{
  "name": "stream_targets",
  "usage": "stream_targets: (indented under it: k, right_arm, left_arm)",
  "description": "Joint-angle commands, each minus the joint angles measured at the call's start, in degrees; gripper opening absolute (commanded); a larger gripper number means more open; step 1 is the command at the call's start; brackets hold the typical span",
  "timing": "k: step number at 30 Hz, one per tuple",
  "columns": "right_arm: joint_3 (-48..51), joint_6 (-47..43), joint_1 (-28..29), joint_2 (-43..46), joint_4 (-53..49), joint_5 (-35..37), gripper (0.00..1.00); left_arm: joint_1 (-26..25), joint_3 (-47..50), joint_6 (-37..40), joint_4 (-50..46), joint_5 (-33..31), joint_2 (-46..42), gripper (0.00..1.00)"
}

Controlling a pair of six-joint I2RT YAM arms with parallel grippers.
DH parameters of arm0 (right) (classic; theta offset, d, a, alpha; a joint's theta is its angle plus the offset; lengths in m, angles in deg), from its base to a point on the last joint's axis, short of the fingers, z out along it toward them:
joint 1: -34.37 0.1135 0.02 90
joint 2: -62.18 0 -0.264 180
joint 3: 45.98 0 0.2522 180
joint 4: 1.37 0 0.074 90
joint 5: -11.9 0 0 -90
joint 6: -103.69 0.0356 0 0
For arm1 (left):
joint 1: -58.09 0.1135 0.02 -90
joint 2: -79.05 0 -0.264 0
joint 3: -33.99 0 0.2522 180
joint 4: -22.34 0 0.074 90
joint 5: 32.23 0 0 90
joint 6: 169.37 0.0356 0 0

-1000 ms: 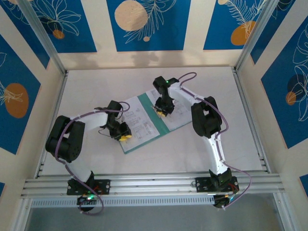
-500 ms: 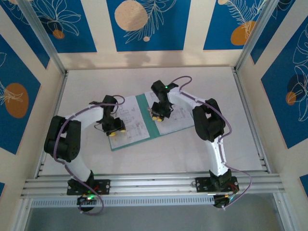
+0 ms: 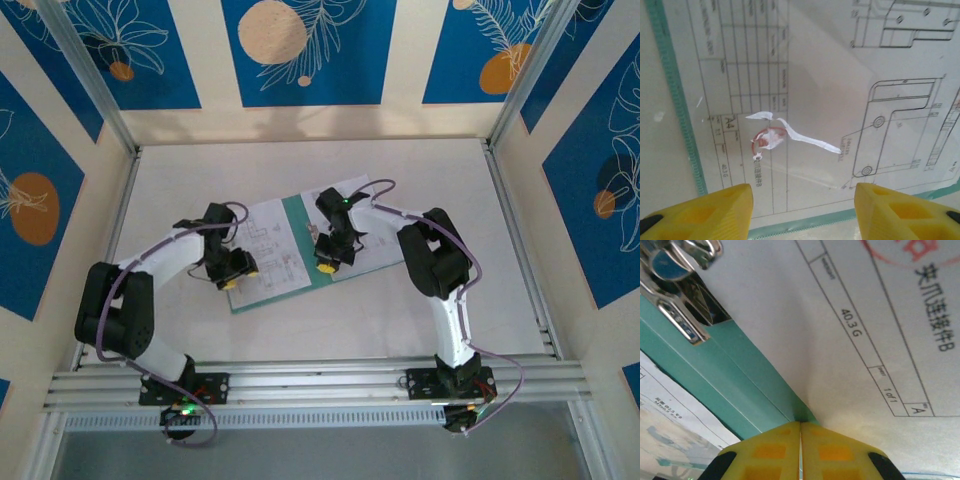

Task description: Put the files into the folder

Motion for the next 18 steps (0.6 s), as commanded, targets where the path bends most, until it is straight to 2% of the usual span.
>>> stream_targets:
  k: [1,10,18]
  right_arm:
    - [3.3,2.3,-0.6,0.9,-2.5,0.6,0.11]
    - [11.0,6.8,-2.7,2.1,-7.1,-2.9,0.09]
    - [18.5,9.6,-4.1,6.5,-7.1,-4.3,0.09]
  left_arm:
    - [0.9,1.9,-1.7,0.0,2.0,-1.1,0.55]
    - [1.1,5.8,-6.6,11.7,7.1,4.6,0.42]
    - [0.1,0.6,-7.3,17.1,9.6,12.4,0.38]
